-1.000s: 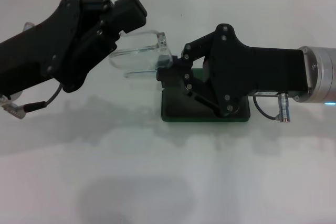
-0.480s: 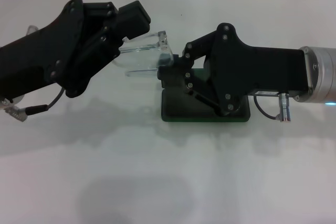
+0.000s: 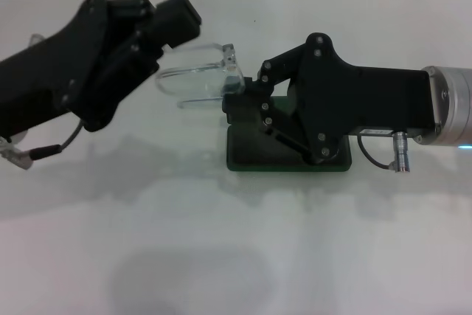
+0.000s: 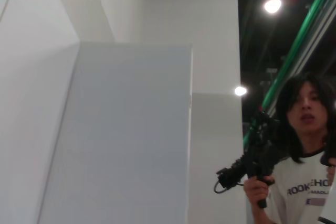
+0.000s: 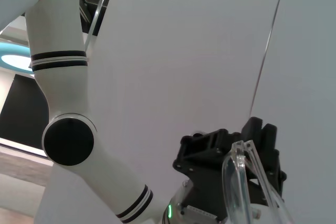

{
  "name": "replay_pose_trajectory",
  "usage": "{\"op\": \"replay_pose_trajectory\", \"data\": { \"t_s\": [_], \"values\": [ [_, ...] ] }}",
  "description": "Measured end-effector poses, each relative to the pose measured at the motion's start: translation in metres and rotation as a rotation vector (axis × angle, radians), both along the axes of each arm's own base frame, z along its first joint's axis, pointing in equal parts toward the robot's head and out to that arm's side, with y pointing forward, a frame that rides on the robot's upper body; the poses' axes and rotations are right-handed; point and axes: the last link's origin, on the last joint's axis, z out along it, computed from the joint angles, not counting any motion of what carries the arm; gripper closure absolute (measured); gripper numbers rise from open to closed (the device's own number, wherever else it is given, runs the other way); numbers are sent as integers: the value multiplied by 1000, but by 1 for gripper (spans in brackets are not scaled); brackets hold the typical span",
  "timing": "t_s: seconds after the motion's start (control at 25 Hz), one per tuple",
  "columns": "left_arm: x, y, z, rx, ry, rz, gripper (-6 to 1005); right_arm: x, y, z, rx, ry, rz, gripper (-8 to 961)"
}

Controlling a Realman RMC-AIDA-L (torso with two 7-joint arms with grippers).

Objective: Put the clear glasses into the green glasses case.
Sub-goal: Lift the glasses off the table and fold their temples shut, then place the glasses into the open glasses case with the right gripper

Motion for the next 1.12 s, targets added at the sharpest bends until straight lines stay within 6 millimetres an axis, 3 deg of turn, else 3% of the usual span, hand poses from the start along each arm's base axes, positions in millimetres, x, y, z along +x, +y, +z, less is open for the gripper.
{"op": "replay_pose_trajectory", "data": {
  "t_s": [0.24,0.68,0.84,0.96,1.12],
  "values": [
    [-8,2,12,47,-17,42,950,0,-1,0,-4,2,-1,902],
    [-49,-6,49,197,-42,203,950,-7,0,2,-61,-55,-4,901],
    [-61,-13,55,226,-48,253,950,-31,6,3,-97,-290,-42,901],
    [-66,-16,57,235,-50,270,950,-48,12,5,-98,-636,-158,901],
    [-69,-17,60,247,-51,282,950,-65,22,26,-96,-910,-302,901]
  ]
}}
